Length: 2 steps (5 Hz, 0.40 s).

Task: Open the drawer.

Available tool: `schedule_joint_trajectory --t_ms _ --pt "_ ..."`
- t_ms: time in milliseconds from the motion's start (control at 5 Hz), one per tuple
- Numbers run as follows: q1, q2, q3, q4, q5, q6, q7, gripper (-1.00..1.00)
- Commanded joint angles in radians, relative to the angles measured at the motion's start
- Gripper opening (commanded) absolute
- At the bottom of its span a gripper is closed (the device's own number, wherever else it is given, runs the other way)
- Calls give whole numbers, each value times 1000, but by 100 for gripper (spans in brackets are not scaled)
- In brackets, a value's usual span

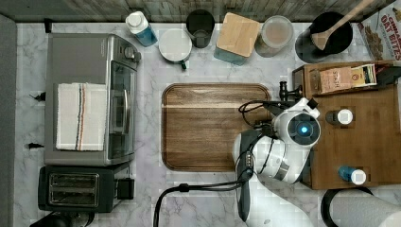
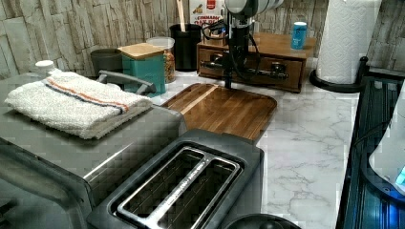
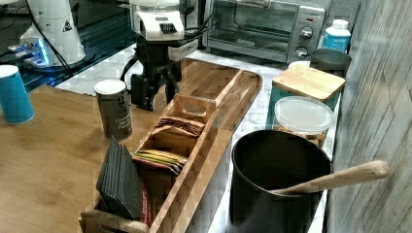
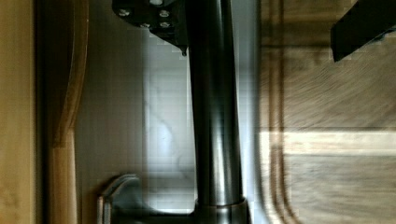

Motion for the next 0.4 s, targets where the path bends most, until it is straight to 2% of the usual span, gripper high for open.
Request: schedule_joint_trajectory --t_ms 200,400 --pt "60 -31 141 -74 175 -8 -21 100" --pt "135 -56 161 -137 157 31 87 100"
